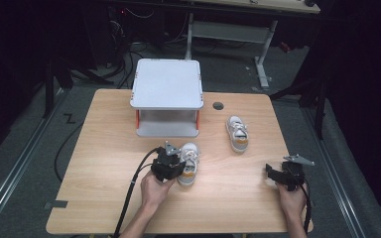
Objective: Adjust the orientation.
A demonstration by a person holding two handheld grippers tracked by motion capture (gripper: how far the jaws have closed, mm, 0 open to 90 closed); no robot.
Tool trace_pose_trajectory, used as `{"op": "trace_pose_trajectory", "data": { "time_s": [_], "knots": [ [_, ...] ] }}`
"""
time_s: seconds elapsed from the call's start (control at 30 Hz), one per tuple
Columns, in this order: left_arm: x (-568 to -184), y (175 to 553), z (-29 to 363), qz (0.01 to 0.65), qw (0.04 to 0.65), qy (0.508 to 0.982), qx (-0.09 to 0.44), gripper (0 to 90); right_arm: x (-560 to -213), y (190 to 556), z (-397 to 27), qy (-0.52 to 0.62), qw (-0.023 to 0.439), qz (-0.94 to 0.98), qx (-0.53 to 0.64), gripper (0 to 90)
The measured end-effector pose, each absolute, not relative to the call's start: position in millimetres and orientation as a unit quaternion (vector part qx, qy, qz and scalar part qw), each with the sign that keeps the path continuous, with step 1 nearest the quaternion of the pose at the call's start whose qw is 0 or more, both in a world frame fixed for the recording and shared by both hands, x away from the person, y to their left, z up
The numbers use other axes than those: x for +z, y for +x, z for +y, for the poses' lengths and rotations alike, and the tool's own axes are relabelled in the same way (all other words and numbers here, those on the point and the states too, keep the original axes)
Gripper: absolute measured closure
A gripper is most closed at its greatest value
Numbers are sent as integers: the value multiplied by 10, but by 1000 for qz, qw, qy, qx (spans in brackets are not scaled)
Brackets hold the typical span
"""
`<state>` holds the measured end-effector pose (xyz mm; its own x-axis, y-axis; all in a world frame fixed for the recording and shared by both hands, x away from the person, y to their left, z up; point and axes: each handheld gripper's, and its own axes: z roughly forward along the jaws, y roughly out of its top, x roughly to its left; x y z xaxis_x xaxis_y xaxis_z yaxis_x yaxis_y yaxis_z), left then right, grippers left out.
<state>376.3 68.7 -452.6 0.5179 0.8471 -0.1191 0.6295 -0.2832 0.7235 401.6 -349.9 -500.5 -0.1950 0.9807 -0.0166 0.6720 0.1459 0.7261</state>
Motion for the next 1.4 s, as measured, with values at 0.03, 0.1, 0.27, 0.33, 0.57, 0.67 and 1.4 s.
{"op": "trace_pose_trajectory", "data": {
  "time_s": [0.03, 0.1, 0.27, 0.33, 0.57, 0.67, 1.4],
  "knots": [
    [-4518, 3756, 700, 464, 377, 787, 153, 609, -5005, 4016, -3499, 580, 257, 712, 301, 287],
    [-4509, 3750, 715, 461, 380, 787, 156, 580, -5005, 4016, -3499, 580, 257, 712, 301, 287],
    [-4469, 3725, 818, 460, 394, 778, 167, 480, -5005, 4016, -3498, 580, 257, 712, 301, 287],
    [-4452, 3719, 868, 462, 400, 773, 170, 464, -5006, 4015, -3497, 579, 256, 713, 301, 287],
    [-4420, 3718, 1153, 476, 405, 758, 185, 426, -5005, 4015, -3496, 579, 256, 713, 301, 287],
    [-4421, 3712, 1236, 484, 409, 751, 186, 421, -5005, 4015, -3496, 579, 256, 713, 301, 286],
    [-4504, 3611, 1863, 542, 417, 701, 200, 402, -5006, 4015, -3496, 579, 256, 713, 301, 286]
  ]
}}
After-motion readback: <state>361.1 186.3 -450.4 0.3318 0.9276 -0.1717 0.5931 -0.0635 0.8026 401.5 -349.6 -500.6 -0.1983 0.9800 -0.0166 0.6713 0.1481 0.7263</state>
